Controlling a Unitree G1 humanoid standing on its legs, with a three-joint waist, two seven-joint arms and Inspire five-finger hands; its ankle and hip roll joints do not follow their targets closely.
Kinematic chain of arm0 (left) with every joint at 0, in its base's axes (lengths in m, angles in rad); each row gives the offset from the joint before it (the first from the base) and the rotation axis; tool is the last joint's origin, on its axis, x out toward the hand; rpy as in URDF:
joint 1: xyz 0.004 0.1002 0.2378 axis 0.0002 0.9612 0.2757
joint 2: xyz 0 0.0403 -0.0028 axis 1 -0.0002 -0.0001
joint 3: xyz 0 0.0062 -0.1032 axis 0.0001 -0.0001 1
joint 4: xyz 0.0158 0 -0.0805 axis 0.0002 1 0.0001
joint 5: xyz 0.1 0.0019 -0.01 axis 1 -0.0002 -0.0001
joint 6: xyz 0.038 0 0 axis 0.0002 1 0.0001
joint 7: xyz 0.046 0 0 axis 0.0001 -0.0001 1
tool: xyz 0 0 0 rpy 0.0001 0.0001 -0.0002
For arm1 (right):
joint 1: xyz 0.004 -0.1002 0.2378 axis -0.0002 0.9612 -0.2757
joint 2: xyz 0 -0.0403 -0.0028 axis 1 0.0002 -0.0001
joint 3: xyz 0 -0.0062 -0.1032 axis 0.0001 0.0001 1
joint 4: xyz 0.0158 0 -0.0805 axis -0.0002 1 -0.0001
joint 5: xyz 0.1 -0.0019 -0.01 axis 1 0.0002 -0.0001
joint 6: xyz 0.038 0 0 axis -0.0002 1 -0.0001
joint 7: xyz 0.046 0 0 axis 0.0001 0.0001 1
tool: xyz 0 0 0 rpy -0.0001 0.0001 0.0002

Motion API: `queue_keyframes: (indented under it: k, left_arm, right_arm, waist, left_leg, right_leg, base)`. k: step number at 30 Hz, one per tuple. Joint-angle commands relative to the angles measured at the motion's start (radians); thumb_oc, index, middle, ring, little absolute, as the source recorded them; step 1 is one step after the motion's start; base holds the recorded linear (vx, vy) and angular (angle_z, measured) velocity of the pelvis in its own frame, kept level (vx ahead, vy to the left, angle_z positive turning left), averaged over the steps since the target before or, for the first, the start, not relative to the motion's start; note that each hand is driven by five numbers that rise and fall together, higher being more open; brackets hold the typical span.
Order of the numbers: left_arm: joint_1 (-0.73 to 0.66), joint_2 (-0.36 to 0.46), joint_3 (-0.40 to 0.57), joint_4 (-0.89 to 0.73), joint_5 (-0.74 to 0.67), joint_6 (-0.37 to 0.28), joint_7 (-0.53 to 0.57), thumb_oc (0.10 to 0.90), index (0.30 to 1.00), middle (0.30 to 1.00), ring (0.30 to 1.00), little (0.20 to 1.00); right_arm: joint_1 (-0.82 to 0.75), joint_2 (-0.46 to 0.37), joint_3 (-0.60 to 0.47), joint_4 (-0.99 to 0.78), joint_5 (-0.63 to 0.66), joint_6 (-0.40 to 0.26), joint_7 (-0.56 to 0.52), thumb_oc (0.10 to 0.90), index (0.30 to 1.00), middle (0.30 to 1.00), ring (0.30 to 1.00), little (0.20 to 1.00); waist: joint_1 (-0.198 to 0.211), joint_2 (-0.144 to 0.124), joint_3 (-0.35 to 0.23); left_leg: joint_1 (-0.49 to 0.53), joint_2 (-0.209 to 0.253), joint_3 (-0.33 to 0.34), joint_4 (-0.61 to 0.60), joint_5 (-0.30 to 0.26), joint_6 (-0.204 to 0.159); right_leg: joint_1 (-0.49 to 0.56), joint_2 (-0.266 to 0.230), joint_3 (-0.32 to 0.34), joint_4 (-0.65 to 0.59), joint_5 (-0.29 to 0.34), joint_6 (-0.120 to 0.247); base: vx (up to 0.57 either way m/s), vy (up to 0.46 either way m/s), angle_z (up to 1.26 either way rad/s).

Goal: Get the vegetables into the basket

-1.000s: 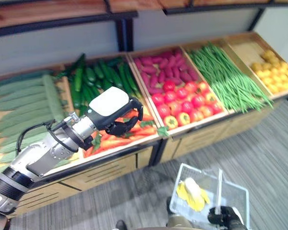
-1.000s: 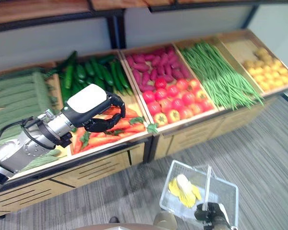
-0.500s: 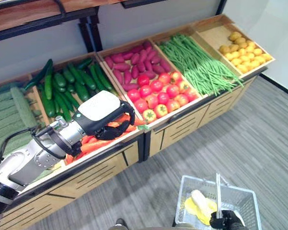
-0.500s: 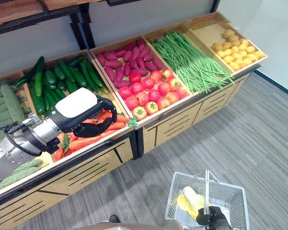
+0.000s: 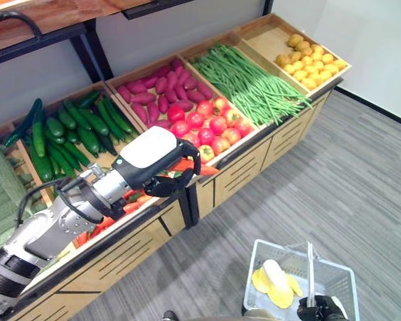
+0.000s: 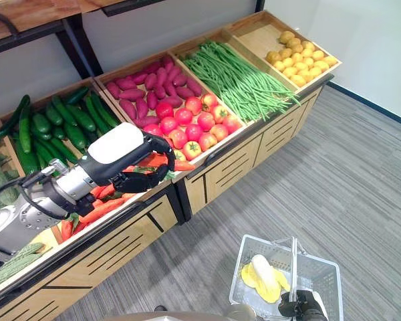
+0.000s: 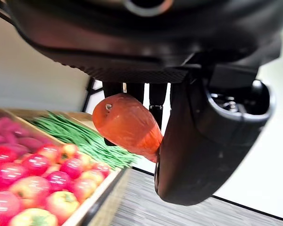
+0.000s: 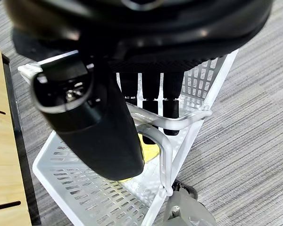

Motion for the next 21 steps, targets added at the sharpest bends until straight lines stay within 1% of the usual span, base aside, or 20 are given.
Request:
queue_keyframes:
  k: [1, 2, 3, 4, 5, 6, 7, 9, 11, 12, 14, 17, 18, 20, 21]
  left_arm:
    - [-0.152, -0.019, 0.082, -0.052, -0.09, -0.035, 0.07, 0.4, 0.3, 0.3, 0.3, 0.3]
    - [-0.145, -0.023, 0.079, -0.049, -0.081, -0.03, 0.075, 0.4, 0.3, 0.3, 0.3, 0.3]
    - [-0.137, -0.022, 0.08, -0.045, -0.069, -0.03, 0.079, 0.4, 0.3, 0.3, 0.3, 0.3]
    - [-0.127, -0.026, 0.076, -0.045, -0.056, -0.03, 0.084, 0.4, 0.3, 0.3, 0.3, 0.3]
    - [-0.124, -0.027, 0.078, -0.045, -0.052, -0.03, 0.089, 0.4, 0.3, 0.3, 0.3, 0.3]
    - [-0.123, -0.022, 0.085, -0.05, -0.042, -0.03, 0.095, 0.4, 0.3, 0.3, 0.3, 0.3]
    - [-0.121, -0.012, 0.088, -0.052, -0.047, -0.032, 0.096, 0.4, 0.3, 0.3, 0.3, 0.3]
    - [-0.132, -0.005, 0.083, -0.061, -0.058, -0.033, 0.086, 0.4, 0.3, 0.3, 0.3, 0.3]
    - [-0.135, 0.003, 0.073, -0.068, -0.074, -0.037, 0.074, 0.4, 0.3, 0.3, 0.3, 0.3]
    - [-0.14, 0.009, 0.063, -0.073, -0.086, -0.038, 0.065, 0.4, 0.3, 0.3, 0.3, 0.3]
    - [-0.124, 0.033, 0.06, -0.084, -0.104, -0.046, 0.047, 0.4, 0.3, 0.3, 0.3, 0.3]
    - [-0.107, 0.039, 0.07, -0.089, -0.12, -0.056, 0.045, 0.4, 0.3, 0.3, 0.3, 0.3]
    - [-0.106, 0.04, 0.072, -0.089, -0.121, -0.056, 0.045, 0.4, 0.3, 0.3, 0.3, 0.3]
    - [-0.091, 0.044, 0.078, -0.084, -0.13, -0.061, 0.044, 0.4, 0.3, 0.3, 0.3, 0.3]
    - [-0.079, 0.044, 0.087, -0.08, -0.134, -0.063, 0.047, 0.4, 0.3, 0.3, 0.3, 0.3]
  right_arm:
    - [-0.03, -0.127, 0.017, 0.005, 0.032, -0.031, -0.045, 0.4, 0.3, 0.3, 0.3, 0.3]
    - [-0.032, -0.13, 0.019, 0.004, 0.032, -0.032, -0.052, 0.4, 0.3, 0.3, 0.3, 0.3]
    - [-0.032, -0.132, 0.019, 0.001, 0.035, -0.036, -0.051, 0.4, 0.3, 0.3, 0.3, 0.3]
    - [-0.036, -0.137, 0.024, 0.009, 0.034, -0.039, -0.051, 0.4, 0.3, 0.3, 0.3, 0.3]
    - [-0.04, -0.138, 0.029, 0.011, 0.033, -0.042, -0.05, 0.4, 0.3, 0.3, 0.3, 0.3]
    - [-0.046, -0.139, 0.04, 0.013, 0.032, -0.046, -0.046, 0.4, 0.3, 0.3, 0.3, 0.3]
    - [-0.049, -0.139, 0.043, 0.016, 0.031, -0.046, -0.041, 0.4, 0.3, 0.3, 0.3, 0.3]
    - [-0.034, -0.131, 0.043, 0.012, 0.032, -0.046, -0.038, 0.4, 0.3, 0.3, 0.3, 0.3]
    - [-0.03, -0.129, 0.04, 0.013, 0.031, -0.041, -0.033, 0.4, 0.3, 0.3, 0.3, 0.3]
    - [-0.029, -0.125, 0.038, 0.009, 0.032, -0.038, -0.034, 0.4, 0.3, 0.3, 0.3, 0.3]
    - [-0.028, -0.109, 0.051, 0.002, 0.017, -0.035, -0.021, 0.4, 0.3, 0.3, 0.3, 0.3]
    - [-0.045, -0.102, 0.055, -0.017, 0.012, -0.035, -0.024, 0.4, 0.3, 0.3, 0.3, 0.3]
    - [-0.046, -0.102, 0.056, -0.018, 0.012, -0.034, -0.024, 0.4, 0.3, 0.3, 0.3, 0.3]
    - [-0.064, -0.099, 0.059, -0.032, 0.011, -0.035, -0.03, 0.4, 0.3, 0.3, 0.3, 0.3]
    - [-0.073, -0.093, 0.063, -0.041, 0.01, -0.036, -0.032, 0.4, 0.3, 0.3, 0.3, 0.3]
  waist:
    - [0.039, -0.011, 0.047]
    - [0.055, -0.017, 0.056]
    - [0.064, -0.02, 0.058]
    - [0.079, -0.016, 0.054]
    - [0.089, -0.013, 0.054]
    - [0.099, -0.009, 0.055]
    - [0.096, -0.006, 0.051]
    - [0.085, -0.001, 0.036]
    - [0.082, -0.006, 0.018]
    - [0.077, -0.011, 0.013]
    - [0.067, -0.02, -0.001]
    - [0.062, -0.027, 0.003]
    - [0.067, -0.028, 0.002]
    - [0.064, -0.027, 0.01]
    - [0.072, -0.026, 0.017]
  left_leg:
    - [-0.133, 0.029, -0.299, 0.088, 0.081, -0.066]
    - [-0.162, -0.002, -0.38, 0.066, 0.06, -0.055]
    - [-0.179, -0.011, -0.433, 0.037, 0.055, -0.051]
    - [-0.202, -0.021, -0.53, -0.008, 0.072, -0.051]
    - [-0.214, -0.041, -0.599, -0.031, 0.082, -0.049]
    - [-0.216, -0.08, -0.682, -0.03, 0.075, -0.047]
    - [-0.204, -0.092, -0.699, -0.033, 0.058, -0.039]
    - [-0.186, -0.086, -0.659, -0.046, 0.062, -0.034]
    - [-0.164, -0.103, -0.653, -0.053, 0.042, -0.019]
    - [-0.15, -0.111, -0.631, -0.058, 0.031, -0.007]
    - [-0.119, -0.138, -0.568, -0.07, 0.003, 0.022]
    - [-0.107, -0.157, -0.519, -0.082, -0.017, 0.035]
    - [-0.108, -0.157, -0.512, -0.083, -0.017, 0.036]
    - [-0.105, -0.163, -0.474, -0.094, -0.018, 0.043]
    - [-0.104, -0.156, -0.453, -0.101, -0.012, 0.045]
  right_leg:
    - [-0.01, 0.0, 0.033, 0.106, -0.11, 0.011]
    - [-0.016, -0.001, 0.057, 0.112, -0.112, 0.013]
    - [-0.02, 0.002, 0.078, 0.116, -0.114, 0.015]
    - [-0.022, 0.016, 0.121, 0.11, -0.111, 0.02]
    - [-0.024, 0.026, 0.148, 0.111, -0.109, 0.018]
    - [-0.023, 0.042, 0.191, 0.122, -0.116, 0.016]
    - [-0.024, 0.047, 0.21, 0.127, -0.12, 0.018]
    - [-0.019, 0.038, 0.223, 0.127, -0.112, 0.024]
    - [-0.013, 0.021, 0.234, 0.123, -0.113, 0.035]
    - [-0.014, 0.009, 0.249, 0.122, -0.106, 0.045]
    - [-0.038, -0.028, 0.302, 0.113, -0.073, 0.078]
    - [-0.073, -0.059, 0.334, 0.09, -0.025, 0.106]
    - [-0.076, -0.059, 0.34, 0.088, -0.022, 0.108]
    - [-0.106, -0.076, 0.345, 0.078, 0.012, 0.129]
    - [-0.131, -0.08, 0.329, 0.092, 0.025, 0.128]
  base:
    - [-0.07, -0.067, -0.65]
    - [-0.03, -0.074, -1.02]
    - [0.06, -0.067, -1.27]
    - [0.1, -0.023, -1.19]
    - [0.15, 0.002, -1.17]
    - [0.12, 0.032, -1.07]
    - [0.09, 0.088, -1.2]
    - [0.07, 0.169, -1.02]
    - [0.1, 0.187, -1.07]
    - [0.07, 0.277, -0.61]
    - [0.01, 0.338, -0.37]
    - [-0.06, 0.181, -0.8]
    - [-0.07, 0.112, -0.64]
    - [-0.11, 0.103, -0.49]
    - [-0.17, 0.065, -0.54]
